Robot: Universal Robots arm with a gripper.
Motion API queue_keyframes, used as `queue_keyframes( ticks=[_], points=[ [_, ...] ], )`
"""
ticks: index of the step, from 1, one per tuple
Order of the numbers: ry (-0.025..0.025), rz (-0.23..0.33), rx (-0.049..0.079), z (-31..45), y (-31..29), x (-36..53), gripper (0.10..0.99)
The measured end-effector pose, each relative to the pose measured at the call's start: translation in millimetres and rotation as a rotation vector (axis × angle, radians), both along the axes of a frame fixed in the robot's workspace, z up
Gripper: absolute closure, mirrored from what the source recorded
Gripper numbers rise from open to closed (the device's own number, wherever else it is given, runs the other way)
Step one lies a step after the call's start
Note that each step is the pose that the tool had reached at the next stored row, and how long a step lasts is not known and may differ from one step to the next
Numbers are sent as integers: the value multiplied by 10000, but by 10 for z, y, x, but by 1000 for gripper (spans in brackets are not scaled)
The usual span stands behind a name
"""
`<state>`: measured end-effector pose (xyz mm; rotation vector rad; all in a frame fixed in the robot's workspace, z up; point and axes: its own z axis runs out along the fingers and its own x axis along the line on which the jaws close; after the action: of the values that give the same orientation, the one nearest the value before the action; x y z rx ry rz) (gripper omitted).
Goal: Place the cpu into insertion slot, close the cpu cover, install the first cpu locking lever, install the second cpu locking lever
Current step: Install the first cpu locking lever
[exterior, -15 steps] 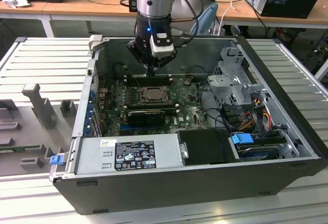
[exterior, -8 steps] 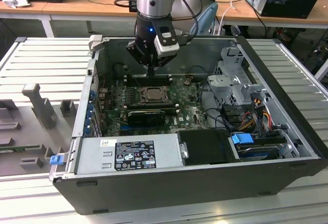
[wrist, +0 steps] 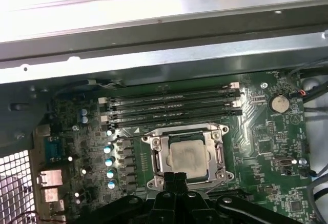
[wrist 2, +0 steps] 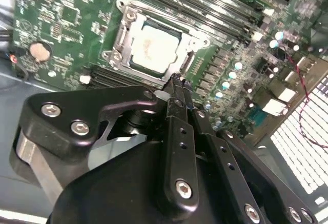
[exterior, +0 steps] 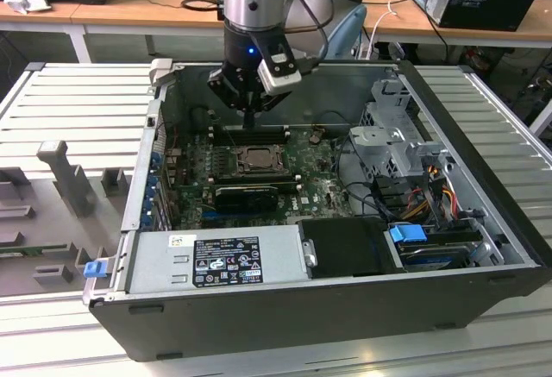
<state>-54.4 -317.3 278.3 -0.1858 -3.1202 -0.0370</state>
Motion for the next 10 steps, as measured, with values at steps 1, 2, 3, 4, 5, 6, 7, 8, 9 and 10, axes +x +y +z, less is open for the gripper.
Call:
queue_keyframes(
  ticks=[1, 2, 3, 4, 5, 6, 7, 8, 9, 10],
  points=[
    [0, 9, 38, -1, 0, -19, 980],
    [-7, 12, 68, -2, 0, -44, 980],
    [-24, 14, 81, -3, 0, -71, 980],
    [-66, 14, 98, -4, 0, -128, 980],
    [-130, 13, 117, -6, 0, -223, 980],
    [-174, 15, 118, -7, 0, -290, 980],
    [-208, 13, 118, -9, 0, -342, 980],
    [-231, 14, 121, -10, 0, -369, 980],
    [-247, 18, 149, -15, 0, -379, 980],
    [-252, 77, 155, -20, 1, -378, 980]
  ],
)
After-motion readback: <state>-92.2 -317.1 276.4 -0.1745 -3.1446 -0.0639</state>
